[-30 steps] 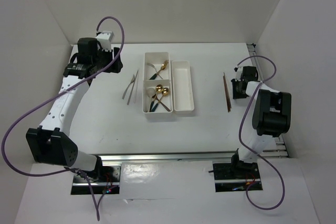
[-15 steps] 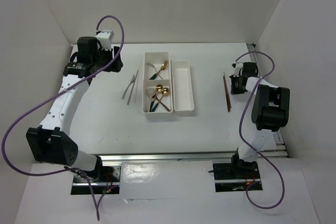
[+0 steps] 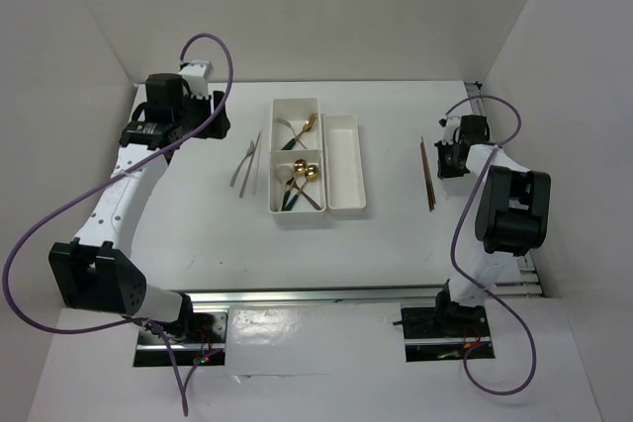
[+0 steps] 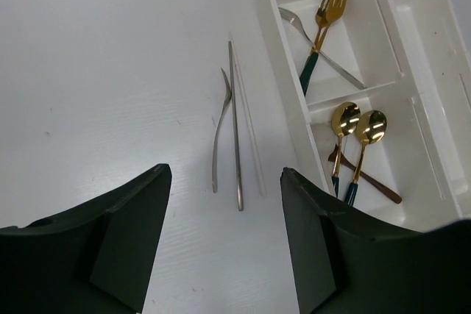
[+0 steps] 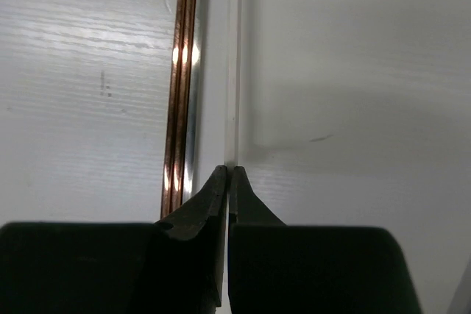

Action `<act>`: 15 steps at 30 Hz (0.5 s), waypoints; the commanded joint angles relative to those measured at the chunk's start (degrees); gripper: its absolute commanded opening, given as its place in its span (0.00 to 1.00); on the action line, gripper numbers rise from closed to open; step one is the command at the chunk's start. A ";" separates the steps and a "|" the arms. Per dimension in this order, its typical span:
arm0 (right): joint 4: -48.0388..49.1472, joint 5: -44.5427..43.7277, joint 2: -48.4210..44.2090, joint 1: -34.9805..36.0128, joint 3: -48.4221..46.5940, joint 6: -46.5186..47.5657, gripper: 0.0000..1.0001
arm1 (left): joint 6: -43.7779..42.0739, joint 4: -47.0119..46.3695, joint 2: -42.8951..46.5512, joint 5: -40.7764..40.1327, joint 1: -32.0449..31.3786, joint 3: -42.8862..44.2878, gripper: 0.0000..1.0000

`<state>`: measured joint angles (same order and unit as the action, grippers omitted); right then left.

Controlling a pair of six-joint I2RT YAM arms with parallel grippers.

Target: Sort the eating utensils into containers

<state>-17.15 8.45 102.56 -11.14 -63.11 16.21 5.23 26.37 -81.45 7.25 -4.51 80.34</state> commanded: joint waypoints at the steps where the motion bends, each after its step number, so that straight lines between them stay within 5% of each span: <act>1: -2.36 2.09 -7.72 -0.38 -7.01 -3.37 0.00 | 2.06 -2.72 3.92 -1.27 0.38 -2.81 0.75; 10: -5.10 11.05 -8.26 13.56 -19.24 -23.01 0.00 | 2.06 -3.26 8.05 -5.04 0.38 -6.24 0.75; 15: -2.72 11.86 -6.25 24.48 -21.43 -32.54 0.00 | 0.49 -2.12 9.46 -13.83 0.38 -5.72 0.87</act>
<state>-20.01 17.82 95.96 8.60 -81.78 -7.01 6.15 25.30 -74.54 -0.12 -4.51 74.24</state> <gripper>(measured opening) 0.020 0.857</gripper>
